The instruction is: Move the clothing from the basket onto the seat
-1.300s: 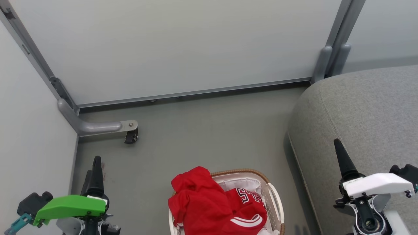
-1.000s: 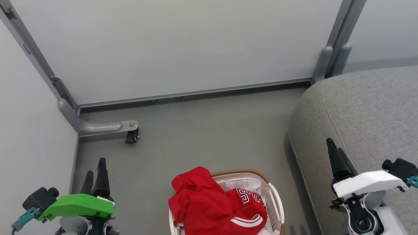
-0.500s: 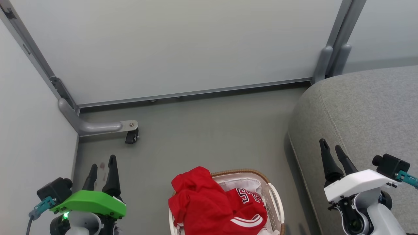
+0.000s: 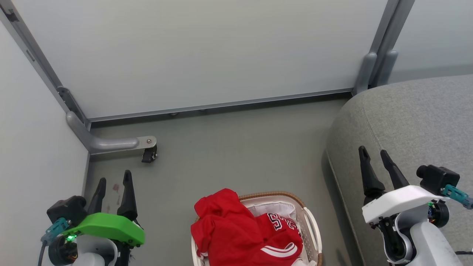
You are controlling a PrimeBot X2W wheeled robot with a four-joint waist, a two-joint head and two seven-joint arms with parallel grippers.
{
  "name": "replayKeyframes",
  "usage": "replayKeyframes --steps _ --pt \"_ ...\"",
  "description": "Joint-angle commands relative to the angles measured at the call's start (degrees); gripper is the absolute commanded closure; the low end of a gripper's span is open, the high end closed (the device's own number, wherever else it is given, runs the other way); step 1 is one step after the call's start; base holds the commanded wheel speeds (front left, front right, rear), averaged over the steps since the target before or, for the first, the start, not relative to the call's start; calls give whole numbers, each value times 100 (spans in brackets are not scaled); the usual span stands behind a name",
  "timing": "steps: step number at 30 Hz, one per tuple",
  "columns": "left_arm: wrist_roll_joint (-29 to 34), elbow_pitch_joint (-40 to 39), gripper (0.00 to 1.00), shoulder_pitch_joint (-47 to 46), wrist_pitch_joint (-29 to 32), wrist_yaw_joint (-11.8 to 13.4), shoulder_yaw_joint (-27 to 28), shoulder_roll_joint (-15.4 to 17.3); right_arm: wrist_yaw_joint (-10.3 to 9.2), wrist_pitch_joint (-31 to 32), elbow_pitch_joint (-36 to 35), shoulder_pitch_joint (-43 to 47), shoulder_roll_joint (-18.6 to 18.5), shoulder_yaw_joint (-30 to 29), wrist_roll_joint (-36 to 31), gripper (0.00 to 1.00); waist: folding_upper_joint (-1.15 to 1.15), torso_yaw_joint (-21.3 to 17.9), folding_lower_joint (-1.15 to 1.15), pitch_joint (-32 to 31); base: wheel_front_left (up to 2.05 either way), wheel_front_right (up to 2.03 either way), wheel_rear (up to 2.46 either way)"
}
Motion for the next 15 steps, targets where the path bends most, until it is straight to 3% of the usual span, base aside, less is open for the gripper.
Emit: replayKeyframes --steps 1,15 --pt "181 -30 0 -54 -71 39 -16 56 2 -70 -34 -86 -16 22 -193 0 0 1 0 -3 0 0 0" --pt "900 106 0 166 -277 73 74 -69 2 -285 330 94 53 55 -1105 0 0 -17 0 -23 0 0 0"
